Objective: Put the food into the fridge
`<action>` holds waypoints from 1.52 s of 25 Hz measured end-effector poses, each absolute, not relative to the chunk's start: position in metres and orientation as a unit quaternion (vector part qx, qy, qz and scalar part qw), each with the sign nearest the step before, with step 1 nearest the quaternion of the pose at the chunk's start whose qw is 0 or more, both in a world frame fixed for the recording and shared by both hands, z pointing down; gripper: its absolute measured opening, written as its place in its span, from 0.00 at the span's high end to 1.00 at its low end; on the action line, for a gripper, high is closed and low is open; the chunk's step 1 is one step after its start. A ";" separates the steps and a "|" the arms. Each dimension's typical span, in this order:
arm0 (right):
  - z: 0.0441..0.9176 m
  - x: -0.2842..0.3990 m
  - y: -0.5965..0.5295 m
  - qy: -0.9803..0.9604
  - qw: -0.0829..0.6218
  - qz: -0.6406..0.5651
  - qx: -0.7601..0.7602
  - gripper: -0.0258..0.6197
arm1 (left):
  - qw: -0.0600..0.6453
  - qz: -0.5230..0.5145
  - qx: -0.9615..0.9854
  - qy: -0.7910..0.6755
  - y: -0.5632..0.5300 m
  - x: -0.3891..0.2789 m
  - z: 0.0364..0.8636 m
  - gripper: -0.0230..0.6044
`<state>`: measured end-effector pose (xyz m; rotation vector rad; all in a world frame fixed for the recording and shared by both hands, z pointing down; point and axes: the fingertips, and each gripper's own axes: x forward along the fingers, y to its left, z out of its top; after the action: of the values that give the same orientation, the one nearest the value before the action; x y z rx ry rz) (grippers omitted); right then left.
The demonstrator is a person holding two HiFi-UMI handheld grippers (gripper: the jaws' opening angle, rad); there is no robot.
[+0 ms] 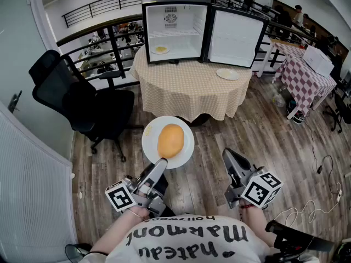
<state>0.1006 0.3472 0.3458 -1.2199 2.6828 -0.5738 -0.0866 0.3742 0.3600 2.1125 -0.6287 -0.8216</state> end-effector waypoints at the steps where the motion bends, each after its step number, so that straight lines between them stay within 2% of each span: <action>1: 0.347 0.102 0.347 0.891 0.070 -0.192 -0.406 0.94 | 0.385 -0.323 0.829 -0.246 0.374 -0.086 0.360 0.83; 21: 0.347 0.128 0.335 0.876 0.091 -0.183 -0.436 0.94 | 0.393 -0.336 0.826 -0.226 0.359 -0.069 0.354 0.83; 25: 0.365 0.138 0.334 0.873 0.072 -0.192 -0.442 0.94 | 0.392 -0.353 0.819 -0.228 0.351 -0.066 0.354 0.83; 33: 0.396 0.138 0.297 0.863 0.063 -0.232 -0.444 0.94 | 0.386 -0.327 0.824 -0.254 0.307 -0.072 0.366 0.83; 38: 0.402 0.161 0.258 0.848 0.058 -0.239 -0.470 0.94 | 0.395 -0.352 0.817 -0.228 0.255 -0.060 0.361 0.83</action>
<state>0.1605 0.2584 0.4024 -1.4232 2.5701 -0.7236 -0.0600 0.2550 0.3606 2.0728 -0.5784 -0.8938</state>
